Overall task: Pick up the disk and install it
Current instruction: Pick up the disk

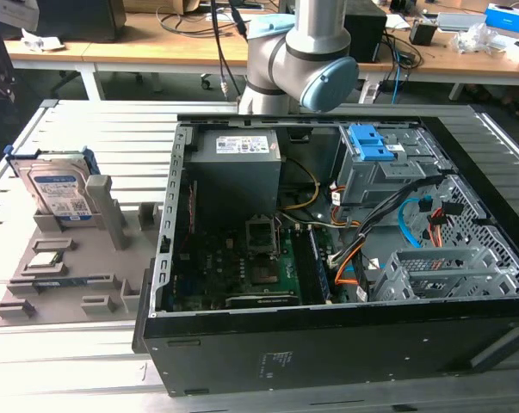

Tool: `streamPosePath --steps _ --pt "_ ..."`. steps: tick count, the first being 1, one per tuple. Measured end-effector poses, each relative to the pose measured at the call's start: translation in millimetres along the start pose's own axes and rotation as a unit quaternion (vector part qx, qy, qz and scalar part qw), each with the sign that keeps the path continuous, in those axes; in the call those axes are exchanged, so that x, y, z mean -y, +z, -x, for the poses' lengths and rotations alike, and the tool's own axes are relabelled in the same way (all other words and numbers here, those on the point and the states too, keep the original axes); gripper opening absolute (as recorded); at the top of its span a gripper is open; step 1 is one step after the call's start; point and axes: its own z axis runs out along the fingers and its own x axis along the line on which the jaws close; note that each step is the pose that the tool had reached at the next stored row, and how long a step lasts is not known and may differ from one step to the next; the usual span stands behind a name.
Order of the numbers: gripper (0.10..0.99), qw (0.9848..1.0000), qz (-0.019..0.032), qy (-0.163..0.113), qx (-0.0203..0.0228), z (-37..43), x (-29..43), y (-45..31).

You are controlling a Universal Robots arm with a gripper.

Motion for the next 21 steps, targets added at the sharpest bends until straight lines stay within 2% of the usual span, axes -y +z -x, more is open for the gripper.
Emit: streamPosePath --steps 7,17,21 --pt "0.659 1.0 0.0 0.0 0.0 -0.1 -0.1 5.2" --pt "0.659 1.0 0.0 0.0 -0.0005 -0.5 -0.3 17.8" --pt "0.659 1.0 -0.0001 -0.001 -0.0009 7.4 -0.3 22.8"
